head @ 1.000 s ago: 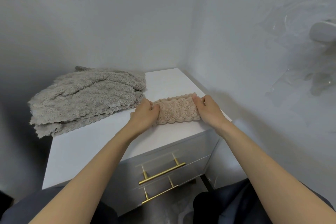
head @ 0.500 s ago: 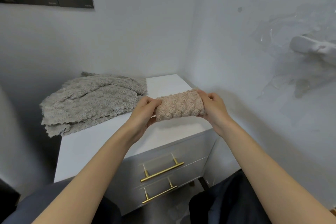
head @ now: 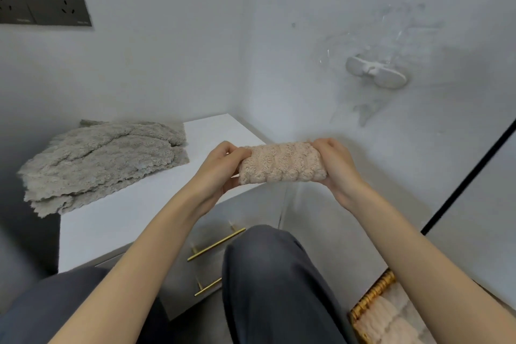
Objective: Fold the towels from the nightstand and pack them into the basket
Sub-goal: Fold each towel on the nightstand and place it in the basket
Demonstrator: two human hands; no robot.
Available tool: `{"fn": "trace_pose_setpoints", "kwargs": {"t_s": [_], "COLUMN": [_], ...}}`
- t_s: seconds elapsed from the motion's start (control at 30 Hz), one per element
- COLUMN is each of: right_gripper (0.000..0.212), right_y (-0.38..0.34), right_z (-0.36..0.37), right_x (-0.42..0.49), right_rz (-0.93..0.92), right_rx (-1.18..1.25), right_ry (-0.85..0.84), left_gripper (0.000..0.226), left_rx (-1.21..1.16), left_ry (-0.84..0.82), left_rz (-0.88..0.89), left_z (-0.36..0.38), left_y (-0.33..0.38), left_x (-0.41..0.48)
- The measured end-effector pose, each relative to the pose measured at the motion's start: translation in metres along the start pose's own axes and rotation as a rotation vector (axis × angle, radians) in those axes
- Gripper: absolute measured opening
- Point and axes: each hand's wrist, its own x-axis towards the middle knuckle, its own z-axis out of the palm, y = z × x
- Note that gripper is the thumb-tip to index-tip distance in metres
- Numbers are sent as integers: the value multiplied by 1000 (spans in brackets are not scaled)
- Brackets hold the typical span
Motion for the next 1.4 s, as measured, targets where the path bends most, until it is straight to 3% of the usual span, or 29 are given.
{"fn": "trace_pose_setpoints", "kwargs": {"t_s": [0.13, 0.3, 0.57, 0.73, 0.9, 1.03, 1.17, 1.27, 1.4], "right_gripper": [16, 13, 37, 34, 38, 22, 25, 24, 22], "right_y": [10, 31, 75, 102, 132, 173, 227, 268, 324], "right_z": [-31, -71, -133, -172, -212, -249, -290, -311, -324], "right_x": [-31, -68, -115, -139, -156, -166, -176, -178, -170], "right_rz": [-29, -50, -14, 98, 209, 327, 527, 623, 767], "right_rx": [-106, -319, -708, -659, -550, -510, -359, -294, -280], "right_ry": [61, 73, -120, -302, -326, -205, 124, 356, 558], "left_gripper": [22, 20, 14, 15, 30, 27, 17, 38, 36], "left_rx": [59, 205, 484, 650, 708, 666, 666, 665, 669], "left_ry": [-95, -232, -447, -589, -680, -716, -747, -759, -776], "left_rz": [-40, -80, -159, -166, -179, -212, -261, -291, -236], "left_z": [24, 52, 114, 166, 212, 253, 280, 290, 305], "left_y": [0, -11, -48, -81, -118, -152, -188, -203, -221], "left_x": [-18, -36, -49, -57, -60, -70, -77, -78, -75]}}
